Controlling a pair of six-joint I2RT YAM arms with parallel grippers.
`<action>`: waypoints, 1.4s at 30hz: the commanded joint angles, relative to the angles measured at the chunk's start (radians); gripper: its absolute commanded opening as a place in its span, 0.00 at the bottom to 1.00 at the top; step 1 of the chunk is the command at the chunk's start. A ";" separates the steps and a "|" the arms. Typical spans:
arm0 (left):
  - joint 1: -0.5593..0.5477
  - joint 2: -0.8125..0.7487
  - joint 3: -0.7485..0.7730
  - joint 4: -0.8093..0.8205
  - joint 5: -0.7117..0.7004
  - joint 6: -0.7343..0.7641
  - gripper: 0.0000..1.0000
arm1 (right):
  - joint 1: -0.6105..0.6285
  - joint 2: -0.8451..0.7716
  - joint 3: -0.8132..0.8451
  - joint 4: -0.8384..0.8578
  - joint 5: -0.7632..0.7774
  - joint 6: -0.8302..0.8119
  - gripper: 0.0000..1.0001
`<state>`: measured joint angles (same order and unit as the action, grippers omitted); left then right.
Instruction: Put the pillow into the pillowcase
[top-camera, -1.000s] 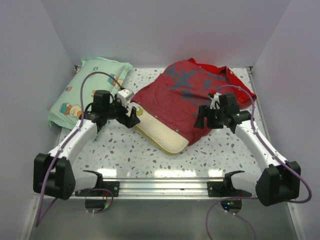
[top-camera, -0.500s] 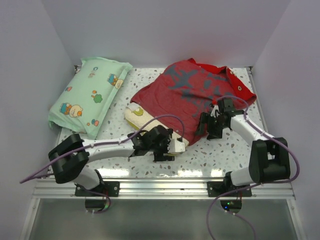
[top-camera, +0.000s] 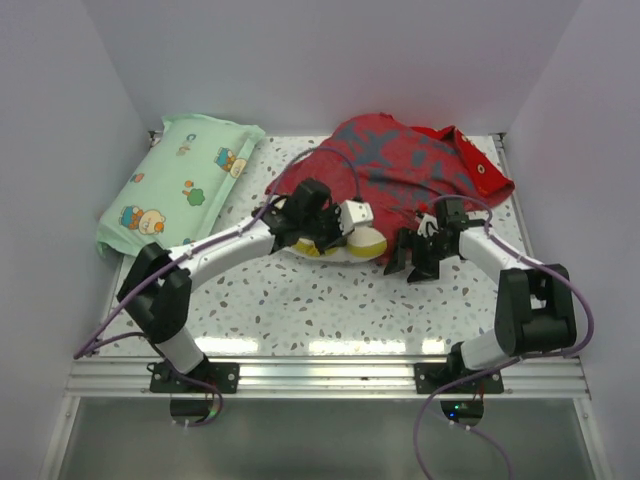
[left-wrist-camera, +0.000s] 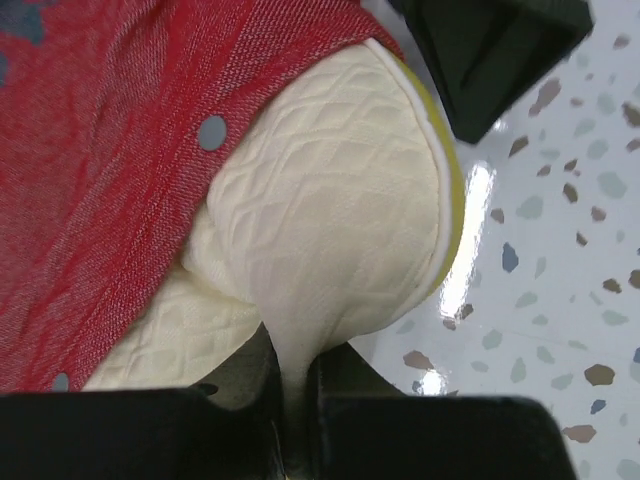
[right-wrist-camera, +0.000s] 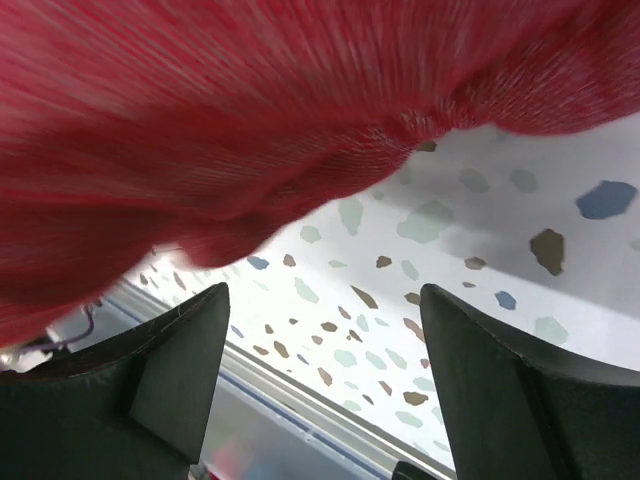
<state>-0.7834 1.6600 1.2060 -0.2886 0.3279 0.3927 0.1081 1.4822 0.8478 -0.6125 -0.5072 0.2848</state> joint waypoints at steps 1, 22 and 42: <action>0.049 0.018 0.170 -0.064 0.270 -0.113 0.00 | -0.004 0.042 0.031 0.052 -0.112 -0.041 0.80; 0.130 0.110 0.337 -0.150 0.407 -0.157 0.00 | -0.004 0.018 0.019 0.488 -0.145 0.054 0.89; 0.220 0.213 0.498 0.369 -0.053 -0.643 0.00 | 0.234 -0.209 0.556 -0.251 -0.546 -0.391 0.00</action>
<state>-0.5980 1.8179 1.5635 -0.1780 0.5335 -0.1268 0.2836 1.3159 1.1984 -0.6586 -0.7589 0.0196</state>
